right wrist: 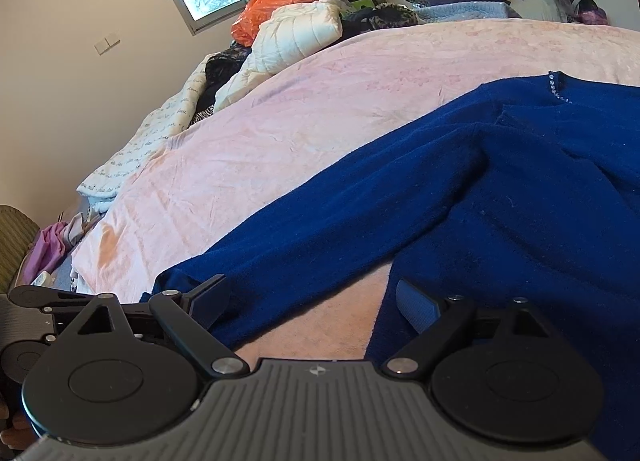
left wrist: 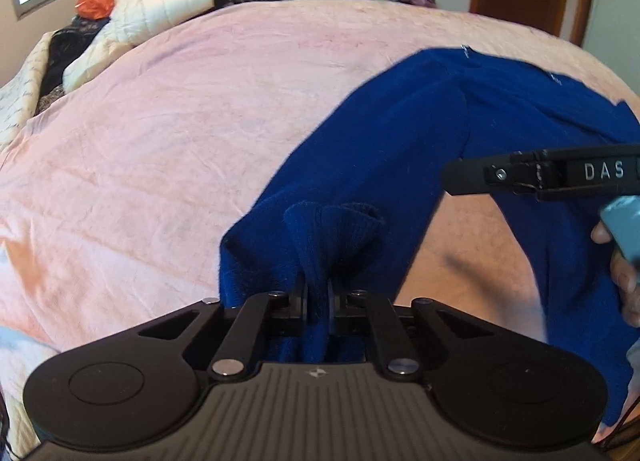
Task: Fold small clothes
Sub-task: 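Grasp the cuff of the other sleeve with the left tool, then lift the held sleeve and carry it across the sweater body with the left tool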
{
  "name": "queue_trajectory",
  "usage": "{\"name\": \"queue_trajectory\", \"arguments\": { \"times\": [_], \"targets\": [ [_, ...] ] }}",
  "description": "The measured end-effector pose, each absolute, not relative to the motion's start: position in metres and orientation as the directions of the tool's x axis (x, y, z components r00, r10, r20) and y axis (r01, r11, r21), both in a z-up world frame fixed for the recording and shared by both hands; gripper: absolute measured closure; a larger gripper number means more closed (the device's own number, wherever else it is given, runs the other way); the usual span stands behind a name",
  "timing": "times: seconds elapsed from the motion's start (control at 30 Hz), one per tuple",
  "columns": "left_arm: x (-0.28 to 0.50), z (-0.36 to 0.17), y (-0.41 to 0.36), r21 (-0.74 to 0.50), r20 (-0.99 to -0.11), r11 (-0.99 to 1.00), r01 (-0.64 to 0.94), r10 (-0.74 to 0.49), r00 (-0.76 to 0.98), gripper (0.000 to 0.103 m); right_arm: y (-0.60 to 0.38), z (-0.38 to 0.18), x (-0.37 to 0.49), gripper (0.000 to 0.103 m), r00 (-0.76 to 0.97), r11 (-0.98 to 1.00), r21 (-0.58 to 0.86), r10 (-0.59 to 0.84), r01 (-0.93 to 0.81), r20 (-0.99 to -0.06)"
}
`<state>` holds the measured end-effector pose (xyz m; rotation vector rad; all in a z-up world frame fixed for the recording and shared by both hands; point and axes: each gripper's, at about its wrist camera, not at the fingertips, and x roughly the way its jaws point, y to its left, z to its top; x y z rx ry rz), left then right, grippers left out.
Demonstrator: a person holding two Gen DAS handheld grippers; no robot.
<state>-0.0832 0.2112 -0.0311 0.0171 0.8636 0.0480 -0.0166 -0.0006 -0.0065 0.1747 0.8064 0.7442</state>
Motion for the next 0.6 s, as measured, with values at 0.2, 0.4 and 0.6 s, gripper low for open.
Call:
{"name": "queue_trajectory", "arguments": {
  "times": [0.2, 0.4, 0.6],
  "targets": [
    [-0.107, -0.005, 0.251, -0.077, -0.676, 0.949, -0.305, 0.176, 0.716, 0.096, -0.009, -0.005, -0.016, 0.011, 0.466, 0.742, 0.421, 0.661, -0.522, -0.588],
    [-0.130, 0.034, 0.301, -0.193, -0.561, 0.795, -0.575, 0.392, 0.730, 0.096, -0.027, 0.001, -0.016, 0.010, 0.492, 0.753, 0.420, 0.653, -0.507, -0.576],
    [-0.125, 0.065, 0.327, -0.228, -0.466, 0.690, -0.687, 0.543, 0.699, 0.096, -0.060, 0.009, -0.007, 0.008, 0.560, 0.791, 0.411, 0.611, -0.453, -0.560]
  ]
}}
